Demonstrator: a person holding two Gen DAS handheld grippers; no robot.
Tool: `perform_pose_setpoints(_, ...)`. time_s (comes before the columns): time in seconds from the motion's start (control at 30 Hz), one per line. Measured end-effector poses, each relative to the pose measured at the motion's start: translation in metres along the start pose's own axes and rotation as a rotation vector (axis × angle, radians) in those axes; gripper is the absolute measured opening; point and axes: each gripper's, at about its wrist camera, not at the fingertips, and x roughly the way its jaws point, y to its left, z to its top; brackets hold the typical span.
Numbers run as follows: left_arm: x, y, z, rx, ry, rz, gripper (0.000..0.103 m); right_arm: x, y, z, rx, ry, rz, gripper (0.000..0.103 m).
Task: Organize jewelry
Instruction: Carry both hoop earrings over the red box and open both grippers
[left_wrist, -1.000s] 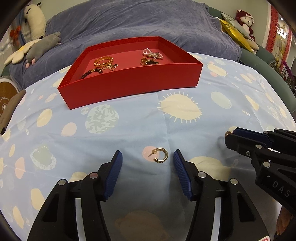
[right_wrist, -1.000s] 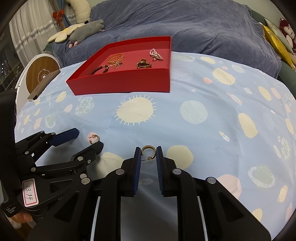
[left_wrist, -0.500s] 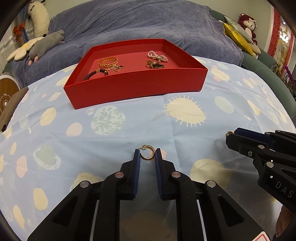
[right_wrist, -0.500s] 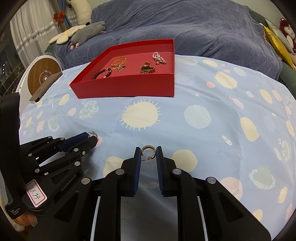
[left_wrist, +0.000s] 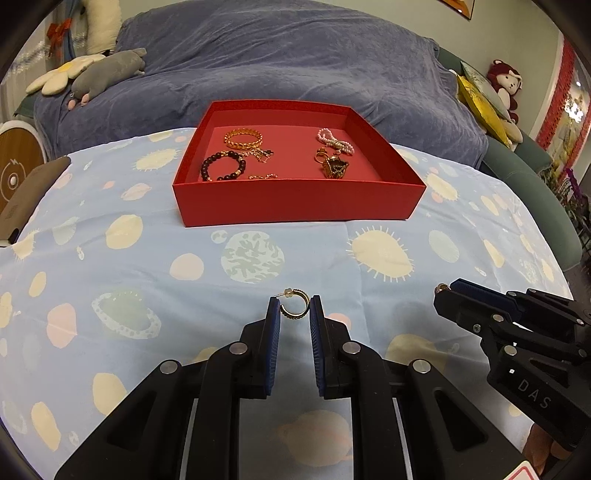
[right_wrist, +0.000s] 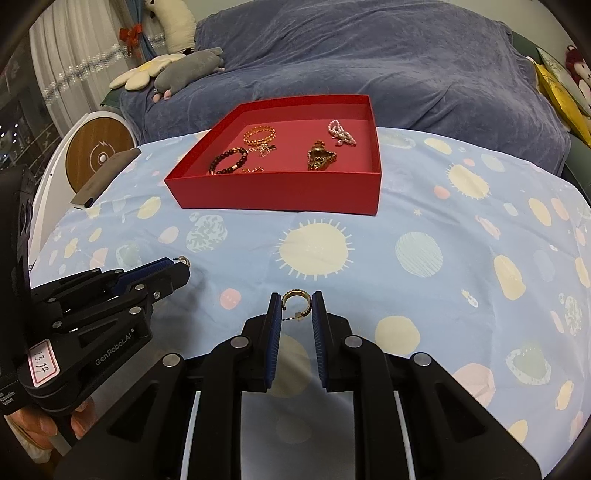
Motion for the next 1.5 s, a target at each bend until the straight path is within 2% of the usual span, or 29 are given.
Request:
perform_pose_setpoints(0.47, -0.034, 0.023, 0.023, -0.062, -0.072, -0.004, 0.013, -0.014, 0.025, 0.032, -0.008, -0.065, 0.012, 0.016)
perform_pose_setpoints(0.67, -0.04, 0.04, 0.058, -0.101, -0.078, -0.026, 0.013, -0.014, 0.019, 0.069, 0.018, -0.075, 0.032, 0.016)
perform_pose_setpoints(0.77, -0.038, 0.045, 0.085, -0.087, -0.098, -0.011, 0.013, -0.007, 0.013, 0.096, 0.023, -0.082, 0.032, 0.016)
perform_pose_setpoints(0.9, -0.02, 0.046, 0.124, -0.071, -0.11, 0.01, 0.013, 0.014, 0.002, 0.131, 0.05, -0.081, 0.028, 0.016)
perform_pose_setpoints(1.1, 0.028, 0.042, 0.168, -0.067, -0.099, 0.018, 0.013, 0.06, -0.016, 0.171, 0.098, -0.068, 0.019, 0.016)
perform_pose_setpoints(1.33, 0.087, 0.038, 0.19, -0.058, -0.051, 0.023, 0.014, 0.111, -0.034, 0.189, 0.115, -0.021, -0.002, 0.016)
perform_pose_setpoints(1.5, 0.114, 0.035, 0.198, -0.047, -0.017, 0.036, 0.014, 0.135, -0.037, 0.194, 0.107, 0.01, -0.003, 0.016)
